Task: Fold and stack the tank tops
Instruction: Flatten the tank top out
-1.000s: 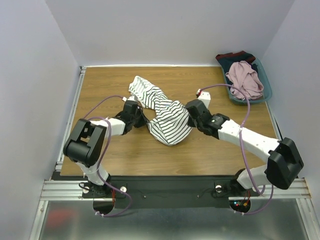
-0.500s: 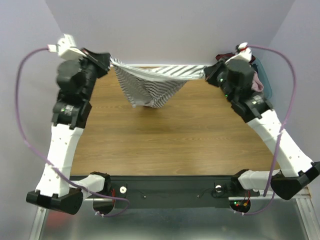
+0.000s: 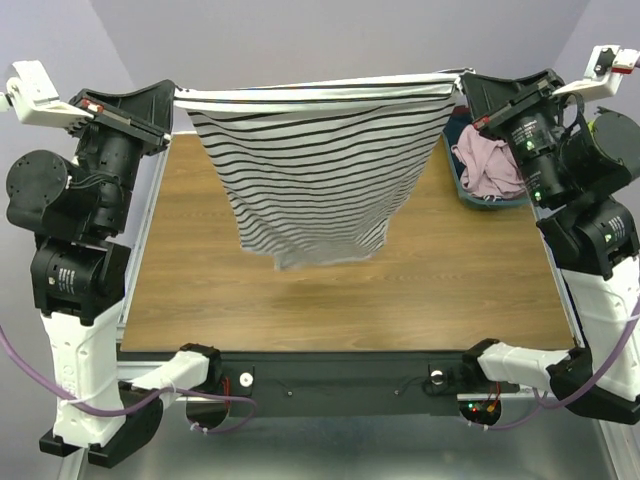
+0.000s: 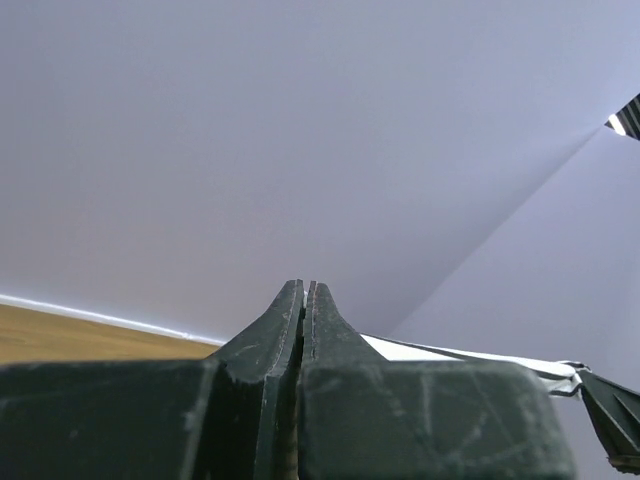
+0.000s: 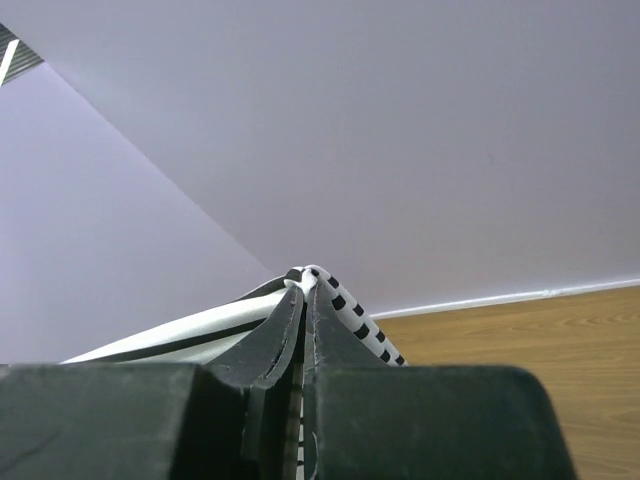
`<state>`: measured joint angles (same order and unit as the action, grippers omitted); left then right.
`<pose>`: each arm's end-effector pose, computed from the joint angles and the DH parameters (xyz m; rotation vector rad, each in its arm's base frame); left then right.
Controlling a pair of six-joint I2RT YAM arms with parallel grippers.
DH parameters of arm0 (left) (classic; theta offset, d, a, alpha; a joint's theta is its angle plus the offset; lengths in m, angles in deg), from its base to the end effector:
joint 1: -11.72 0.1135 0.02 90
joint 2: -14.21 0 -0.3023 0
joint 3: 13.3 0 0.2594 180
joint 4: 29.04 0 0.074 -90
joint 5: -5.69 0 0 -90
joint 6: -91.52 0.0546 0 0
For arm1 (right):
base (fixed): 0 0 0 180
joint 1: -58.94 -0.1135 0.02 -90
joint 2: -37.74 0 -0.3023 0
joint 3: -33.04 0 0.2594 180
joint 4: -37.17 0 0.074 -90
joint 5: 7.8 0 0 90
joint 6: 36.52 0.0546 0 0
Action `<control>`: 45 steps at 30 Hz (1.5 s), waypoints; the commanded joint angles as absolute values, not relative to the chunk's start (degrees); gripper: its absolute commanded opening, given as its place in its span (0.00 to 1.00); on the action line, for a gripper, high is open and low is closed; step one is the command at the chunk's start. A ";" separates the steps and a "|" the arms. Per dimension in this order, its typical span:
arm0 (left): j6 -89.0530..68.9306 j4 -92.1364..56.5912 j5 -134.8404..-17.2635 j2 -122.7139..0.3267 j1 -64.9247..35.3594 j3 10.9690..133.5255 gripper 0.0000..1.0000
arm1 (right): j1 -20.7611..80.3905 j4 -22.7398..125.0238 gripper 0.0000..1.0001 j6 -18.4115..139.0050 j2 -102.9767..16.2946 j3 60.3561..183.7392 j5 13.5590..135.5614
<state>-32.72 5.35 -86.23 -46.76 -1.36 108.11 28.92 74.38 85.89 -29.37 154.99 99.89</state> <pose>0.1142 -0.0246 0.6599 -0.2402 1.1189 -0.7178 0.1571 0.0716 0.6422 0.3001 1.2790 0.7394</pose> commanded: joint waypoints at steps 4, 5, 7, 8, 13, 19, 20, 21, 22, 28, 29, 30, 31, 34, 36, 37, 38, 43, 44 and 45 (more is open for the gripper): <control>-35.22 -1.59 -84.58 -49.76 -1.38 100.64 0.00 | 29.23 72.87 0.01 84.69 -32.30 151.45 102.31; -35.48 -2.82 -84.58 -50.82 -1.38 98.62 0.00 | 29.23 72.78 0.01 84.16 -33.44 150.92 102.76; -35.66 -6.08 -82.30 -55.19 -1.29 97.82 0.00 | 29.32 72.43 0.01 81.97 -38.86 151.53 103.90; -35.49 -8.26 -81.77 -56.87 -1.29 97.90 0.00 | 30.37 72.43 0.01 81.44 -41.51 152.40 103.30; -35.04 -12.50 -76.77 -73.10 1.34 109.10 0.00 | 45.02 72.52 0.01 88.00 -62.21 166.50 79.81; -34.69 -5.05 -69.82 -95.33 3.28 141.35 0.00 | 51.46 72.26 0.00 94.69 -79.49 195.77 67.00; -35.13 -3.29 -69.38 -97.21 3.63 148.98 0.00 | 52.25 71.56 0.00 94.96 -80.55 198.00 66.91; -35.65 -3.54 -68.68 -98.19 4.50 150.27 0.00 | 52.78 70.33 0.00 96.01 -81.00 199.24 66.91; -36.09 -4.24 -67.54 -97.50 4.94 149.76 0.00 | 53.40 69.37 0.01 96.80 -80.65 199.34 65.78; -34.96 -13.29 -68.31 -82.22 5.83 121.93 0.00 | 54.72 64.88 0.00 96.81 -68.10 175.83 64.27; -34.87 -13.38 -68.40 -80.55 5.83 119.11 0.00 | 54.72 64.52 0.00 96.64 -65.91 172.05 64.79; -34.87 -13.99 -68.32 -77.14 5.83 112.90 0.00 | 54.72 63.65 0.00 96.29 -63.88 163.57 65.06; -35.13 -14.69 -68.23 -75.10 5.83 109.10 0.00 | 54.81 63.03 0.00 96.11 -59.69 159.48 65.50; -37.67 -20.48 -67.97 -67.47 5.74 87.09 0.00 | 54.81 61.27 0.00 96.20 -52.47 141.91 66.38; -38.73 -22.08 -67.70 -63.16 5.65 78.26 0.00 | 54.72 60.14 0.00 96.02 -49.29 129.55 66.91; -39.52 -23.04 -66.92 -62.00 5.57 73.86 0.00 | 54.72 59.52 0.00 96.02 -47.88 125.56 66.91; -41.01 -25.49 -66.39 -60.68 5.39 64.51 0.00 | 54.72 58.90 0.00 95.93 -45.08 121.60 67.26; -44.27 -32.45 -66.21 -53.74 1.62 39.40 0.00 | 54.72 54.43 0.01 95.41 -38.91 97.95 67.70; -44.97 -32.80 -67.08 -52.77 0.83 36.06 0.00 | 54.72 53.89 0.00 95.41 -38.38 90.96 67.35; -46.02 -34.03 -67.17 -50.93 0.21 29.76 0.00 | 54.72 53.28 0.00 95.49 -37.50 88.02 67.35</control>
